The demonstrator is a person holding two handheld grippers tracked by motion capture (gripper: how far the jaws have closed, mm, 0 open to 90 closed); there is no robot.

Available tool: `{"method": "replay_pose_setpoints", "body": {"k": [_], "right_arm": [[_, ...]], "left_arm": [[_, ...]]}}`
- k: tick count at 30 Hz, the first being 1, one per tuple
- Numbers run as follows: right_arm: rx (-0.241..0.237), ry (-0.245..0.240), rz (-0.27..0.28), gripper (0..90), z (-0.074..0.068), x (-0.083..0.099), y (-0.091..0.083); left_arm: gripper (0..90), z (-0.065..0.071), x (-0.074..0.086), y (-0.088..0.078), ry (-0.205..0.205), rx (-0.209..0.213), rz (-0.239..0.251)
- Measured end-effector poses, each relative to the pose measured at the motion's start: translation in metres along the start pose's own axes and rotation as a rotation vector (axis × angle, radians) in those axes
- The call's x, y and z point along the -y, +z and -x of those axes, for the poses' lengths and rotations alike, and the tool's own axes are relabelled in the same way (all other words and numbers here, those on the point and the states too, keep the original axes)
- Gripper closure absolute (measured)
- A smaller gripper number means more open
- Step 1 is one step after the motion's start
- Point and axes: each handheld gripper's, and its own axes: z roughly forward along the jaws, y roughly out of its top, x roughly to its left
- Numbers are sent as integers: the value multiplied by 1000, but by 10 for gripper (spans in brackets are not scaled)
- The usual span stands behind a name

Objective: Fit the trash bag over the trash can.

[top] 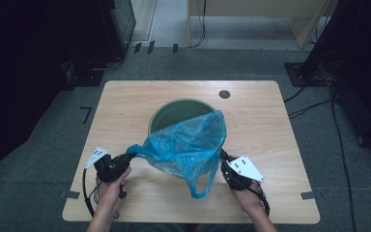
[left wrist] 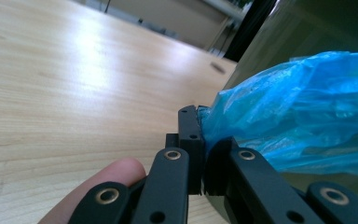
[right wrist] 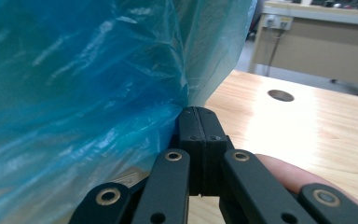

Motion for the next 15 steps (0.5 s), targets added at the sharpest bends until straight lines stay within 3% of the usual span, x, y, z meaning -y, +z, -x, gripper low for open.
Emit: {"method": "replay_pose_setpoints", "body": {"k": [5,9,11,12,13,15], "right_arm": [[-48,-20,21,900,7,3,-17],[-63,9,47,900,19,1,-31],[-75,7,62,900,21,-1,-37],[-77,-1,66,900,22,-1,-40],[-75,-19,68,900,22,-2,-42],[-65,-33,61,900,23,-1,-43]], "left_arm": [[866,-8,5,-15,-5,278,10],[861,-4,2,-23,62,397,0],[861,-2,1,-26,86,425,-3],[859,-1,1,-27,111,413,-7],[856,-1,0,-28,120,387,-11],[855,-3,1,-25,142,271,-38]]}}
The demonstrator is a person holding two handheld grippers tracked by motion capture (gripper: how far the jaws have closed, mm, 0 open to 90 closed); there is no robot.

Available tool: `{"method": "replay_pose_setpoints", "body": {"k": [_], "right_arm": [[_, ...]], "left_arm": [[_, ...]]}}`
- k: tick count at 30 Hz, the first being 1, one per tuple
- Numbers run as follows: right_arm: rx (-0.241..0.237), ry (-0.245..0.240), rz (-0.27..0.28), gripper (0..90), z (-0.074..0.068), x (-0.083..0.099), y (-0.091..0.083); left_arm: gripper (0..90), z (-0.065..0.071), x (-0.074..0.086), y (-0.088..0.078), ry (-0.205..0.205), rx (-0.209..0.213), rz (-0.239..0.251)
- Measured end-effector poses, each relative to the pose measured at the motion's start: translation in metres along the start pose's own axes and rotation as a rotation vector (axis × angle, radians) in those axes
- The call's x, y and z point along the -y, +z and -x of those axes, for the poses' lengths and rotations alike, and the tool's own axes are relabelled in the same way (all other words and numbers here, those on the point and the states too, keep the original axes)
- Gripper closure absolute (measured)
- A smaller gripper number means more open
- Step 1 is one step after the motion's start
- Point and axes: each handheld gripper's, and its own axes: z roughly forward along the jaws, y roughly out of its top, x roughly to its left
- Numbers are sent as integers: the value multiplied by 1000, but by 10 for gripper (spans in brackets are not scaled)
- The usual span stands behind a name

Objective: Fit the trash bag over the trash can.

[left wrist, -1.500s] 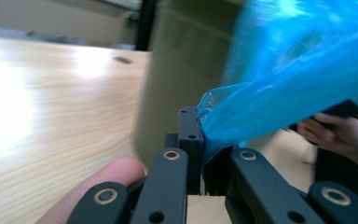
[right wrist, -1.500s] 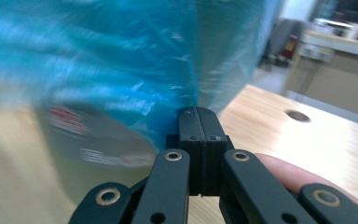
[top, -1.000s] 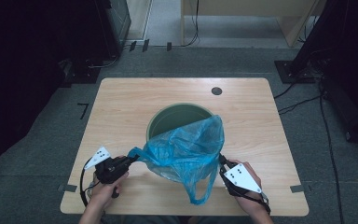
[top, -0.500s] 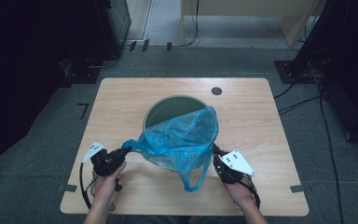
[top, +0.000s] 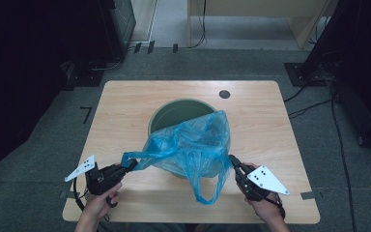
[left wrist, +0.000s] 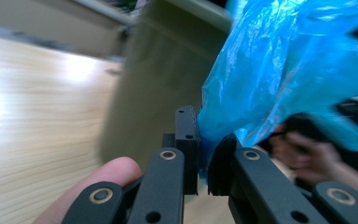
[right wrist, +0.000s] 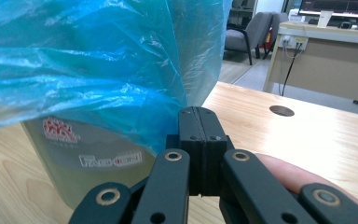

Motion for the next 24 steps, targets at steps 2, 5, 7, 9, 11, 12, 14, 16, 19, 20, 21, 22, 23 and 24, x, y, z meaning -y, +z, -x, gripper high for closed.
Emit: {"method": "replay_pose_setpoints", "body": {"k": [2,5,7,9,11,12,14,16,19,20,21,22,23,24], "right_arm": [[28,-11,-23,900,2,3,2],[31,11,-39,900,4,8,6],[14,16,-33,748,2,8,6],[3,4,-35,644,0,5,6],[4,5,-27,584,1,4,5],[3,10,-25,562,3,4,4],[7,13,-23,520,6,5,2],[10,13,-17,503,12,6,-1],[19,18,-11,481,20,8,-4],[18,23,-7,479,23,8,-5],[17,28,-5,478,26,9,-6],[26,35,-3,478,29,8,-7],[33,41,1,478,32,8,-8],[33,46,3,475,33,8,-9]], "left_arm": [[868,-5,2,2,-14,-89,-23],[868,-10,1,2,-69,-180,-6],[856,-7,-2,2,-62,-194,11],[833,-3,-5,1,-49,-192,37],[817,-1,-6,0,-47,-207,60],[817,-1,-7,-1,-48,-216,76],[822,-1,-10,-3,-70,-227,104],[853,-1,-14,-6,-131,-233,152],[879,1,-19,-6,-148,-267,187],[882,1,-19,-5,-141,-283,187],[883,1,-20,-3,-150,-285,189],[883,0,-20,-3,-156,-281,192],[882,0,-20,-2,-154,-287,195],[883,1,-20,-2,-151,-295,200]]}}
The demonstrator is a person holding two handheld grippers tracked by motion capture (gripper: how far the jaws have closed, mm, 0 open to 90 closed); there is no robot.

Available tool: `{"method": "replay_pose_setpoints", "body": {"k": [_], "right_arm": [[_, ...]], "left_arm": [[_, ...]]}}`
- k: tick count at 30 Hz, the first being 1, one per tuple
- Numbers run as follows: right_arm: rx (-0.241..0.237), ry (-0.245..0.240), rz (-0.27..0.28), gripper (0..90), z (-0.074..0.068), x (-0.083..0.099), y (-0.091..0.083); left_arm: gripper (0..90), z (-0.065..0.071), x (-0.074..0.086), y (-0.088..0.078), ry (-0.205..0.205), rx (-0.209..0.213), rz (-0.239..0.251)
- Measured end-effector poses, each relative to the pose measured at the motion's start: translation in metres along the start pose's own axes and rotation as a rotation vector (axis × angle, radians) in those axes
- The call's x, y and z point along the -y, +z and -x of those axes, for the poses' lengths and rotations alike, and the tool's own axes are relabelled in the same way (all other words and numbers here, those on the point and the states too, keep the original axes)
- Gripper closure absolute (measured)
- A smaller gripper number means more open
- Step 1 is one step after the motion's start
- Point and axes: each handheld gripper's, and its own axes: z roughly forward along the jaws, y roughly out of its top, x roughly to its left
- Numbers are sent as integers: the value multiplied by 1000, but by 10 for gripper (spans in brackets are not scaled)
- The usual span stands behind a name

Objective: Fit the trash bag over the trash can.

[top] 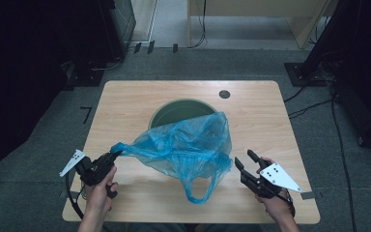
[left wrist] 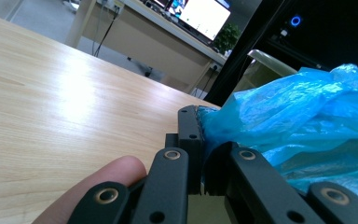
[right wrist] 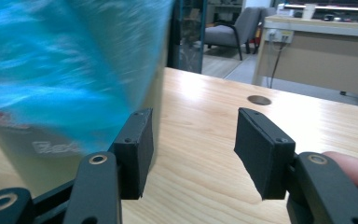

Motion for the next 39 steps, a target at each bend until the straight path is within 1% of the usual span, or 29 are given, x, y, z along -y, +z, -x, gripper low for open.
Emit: {"method": "replay_pose_setpoints", "body": {"k": [3,5,7,9,10,12,17,19,22,25,26,28,32,34,35,37,38,39], "right_arm": [[14,7,10,474,6,-3,-3],[42,6,18,477,12,-6,-7],[68,32,35,497,17,-11,-11],[68,53,69,525,19,-19,-16],[62,60,88,538,17,-24,-18],[38,46,118,552,9,-33,-22],[-52,6,162,559,-20,-51,-22],[-95,7,175,557,-29,-57,-23],[-163,13,187,535,-41,-63,-21],[-196,-1,173,518,-51,-64,-15],[-200,-2,167,518,-54,-63,-12],[-182,-10,142,543,-58,-60,-6],[-165,-8,123,751,-60,-56,0],[-158,-1,127,825,-60,-56,0],[-158,4,128,845,-60,-56,-1],[-157,1,133,844,-60,-56,-2],[-152,-4,139,811,-60,-56,-3],[-149,-2,139,794,-60,-56,-3]], "left_arm": [[883,0,-4,-1,-12,4,26],[882,2,-6,-2,-10,13,36],[879,5,-8,-2,-4,25,44],[874,8,-9,-1,6,35,51],[870,10,-9,-1,9,41,55],[861,14,-10,1,9,55,61],[830,24,-12,5,13,87,69],[799,28,-13,7,16,96,71],[751,33,-15,9,24,99,76],[713,35,-16,10,25,93,77],[693,35,-16,11,24,91,78],[666,35,-17,11,13,98,80],[574,36,-17,11,15,103,80],[528,38,-16,12,39,121,74],[492,40,-15,12,53,130,69],[433,45,-14,14,84,140,47],[406,47,-13,15,94,138,43],[408,49,-12,16,109,141,39]]}}
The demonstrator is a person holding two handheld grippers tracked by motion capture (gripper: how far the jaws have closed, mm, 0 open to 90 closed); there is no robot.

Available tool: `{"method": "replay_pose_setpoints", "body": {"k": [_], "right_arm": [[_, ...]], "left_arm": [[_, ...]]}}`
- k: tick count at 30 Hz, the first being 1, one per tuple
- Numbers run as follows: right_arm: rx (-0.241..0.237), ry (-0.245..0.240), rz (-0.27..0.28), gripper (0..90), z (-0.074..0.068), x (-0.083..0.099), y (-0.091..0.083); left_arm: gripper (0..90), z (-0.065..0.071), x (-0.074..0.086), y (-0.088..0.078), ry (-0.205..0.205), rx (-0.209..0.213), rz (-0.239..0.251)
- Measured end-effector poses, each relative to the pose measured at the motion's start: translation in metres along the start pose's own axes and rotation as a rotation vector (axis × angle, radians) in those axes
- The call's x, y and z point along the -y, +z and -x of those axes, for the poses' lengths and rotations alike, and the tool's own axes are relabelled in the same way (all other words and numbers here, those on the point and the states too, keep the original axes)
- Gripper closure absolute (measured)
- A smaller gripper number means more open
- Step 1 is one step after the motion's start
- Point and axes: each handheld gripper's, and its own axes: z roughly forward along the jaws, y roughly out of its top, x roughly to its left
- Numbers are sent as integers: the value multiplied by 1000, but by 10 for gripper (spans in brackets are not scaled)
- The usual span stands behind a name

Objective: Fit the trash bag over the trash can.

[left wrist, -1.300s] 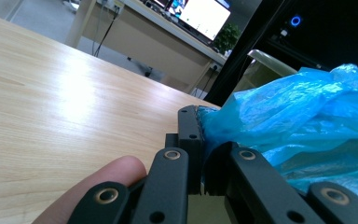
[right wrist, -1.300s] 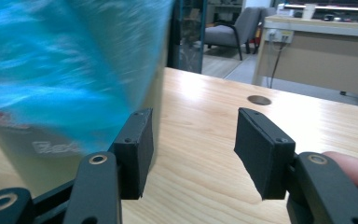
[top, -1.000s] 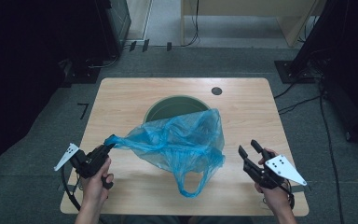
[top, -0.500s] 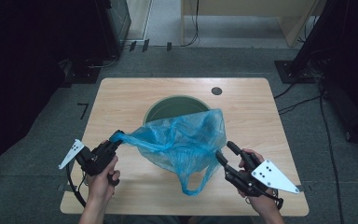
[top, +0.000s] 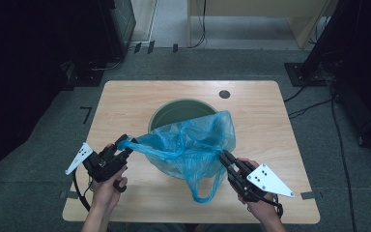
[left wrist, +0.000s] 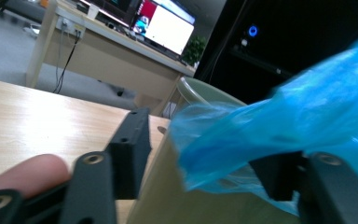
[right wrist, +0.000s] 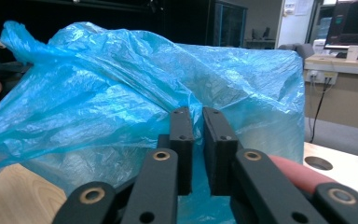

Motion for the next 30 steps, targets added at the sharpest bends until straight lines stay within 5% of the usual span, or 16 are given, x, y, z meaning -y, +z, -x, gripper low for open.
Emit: {"method": "replay_pose_setpoints", "body": {"k": [6,11,17,19,25,30], "right_arm": [[19,-3,7,896,1,1,-2],[26,-3,13,845,0,2,-2],[2,-18,5,900,-1,4,-3],[-4,-17,5,900,-2,4,-3],[-20,-26,-18,900,-4,12,-3],[-17,-31,-52,900,-3,23,-2]], "left_arm": [[493,4,4,6,-17,20,-46],[405,2,14,12,-67,39,-109],[339,5,19,15,-69,63,-159],[448,8,21,14,-21,16,-163],[704,12,26,13,55,42,-202],[842,14,30,17,98,4,-223]]}}
